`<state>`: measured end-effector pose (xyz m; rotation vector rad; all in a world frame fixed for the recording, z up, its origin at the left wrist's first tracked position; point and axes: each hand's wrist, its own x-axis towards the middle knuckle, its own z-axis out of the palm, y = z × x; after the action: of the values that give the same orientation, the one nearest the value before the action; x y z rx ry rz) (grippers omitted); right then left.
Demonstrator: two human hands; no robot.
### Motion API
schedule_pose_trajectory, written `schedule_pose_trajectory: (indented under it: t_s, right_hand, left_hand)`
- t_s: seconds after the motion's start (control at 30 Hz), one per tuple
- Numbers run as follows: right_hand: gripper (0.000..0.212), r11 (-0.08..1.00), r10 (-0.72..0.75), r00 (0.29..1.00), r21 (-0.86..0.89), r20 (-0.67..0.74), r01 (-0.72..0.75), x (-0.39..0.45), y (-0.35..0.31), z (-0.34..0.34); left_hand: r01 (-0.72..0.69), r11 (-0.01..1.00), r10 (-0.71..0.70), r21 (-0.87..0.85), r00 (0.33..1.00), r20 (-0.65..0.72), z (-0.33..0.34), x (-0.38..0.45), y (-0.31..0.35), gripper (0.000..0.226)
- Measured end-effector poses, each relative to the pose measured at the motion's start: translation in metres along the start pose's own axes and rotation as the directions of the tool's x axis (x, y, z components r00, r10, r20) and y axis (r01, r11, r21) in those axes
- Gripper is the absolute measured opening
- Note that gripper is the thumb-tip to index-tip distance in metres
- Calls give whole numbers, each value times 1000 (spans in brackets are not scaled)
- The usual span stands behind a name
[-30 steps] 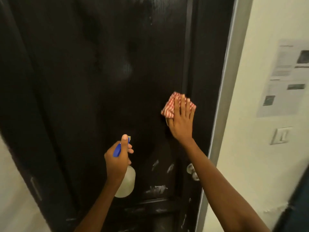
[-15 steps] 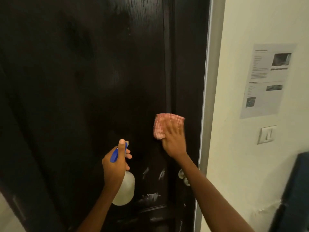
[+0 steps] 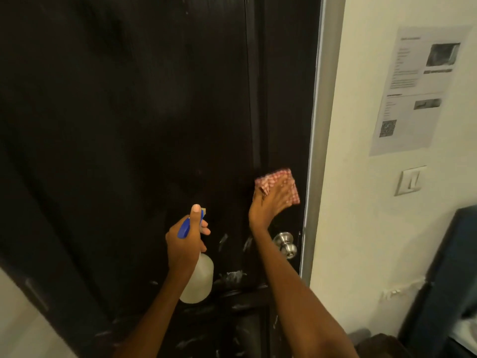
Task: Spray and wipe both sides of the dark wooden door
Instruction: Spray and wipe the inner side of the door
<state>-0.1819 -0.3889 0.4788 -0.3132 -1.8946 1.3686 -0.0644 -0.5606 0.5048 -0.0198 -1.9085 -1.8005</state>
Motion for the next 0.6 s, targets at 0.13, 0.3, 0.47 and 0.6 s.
schedule_pose_trajectory:
  t_s: [0.13, 0.3, 0.47, 0.6]
  right_hand:
    - [86, 940, -241, 966, -224, 97, 257, 29, -2, -2]
    - [83, 954, -59, 991, -286, 123, 92, -9, 63, 10]
    - [87, 935, 150, 976, -345, 161, -87, -80, 117, 15]
    - [71, 970, 49, 976, -241, 210, 3, -85, 97, 23]
  left_hand:
    - [45, 999, -45, -16, 999, 7, -4, 3, -8, 71]
    - [89, 996, -89, 12, 996, -24, -7, 1, -13, 62]
    - [128, 992, -127, 16, 991, -50, -21, -9, -22, 61]
    - [183, 983, -181, 10, 980, -76, -39, -19, -36, 53]
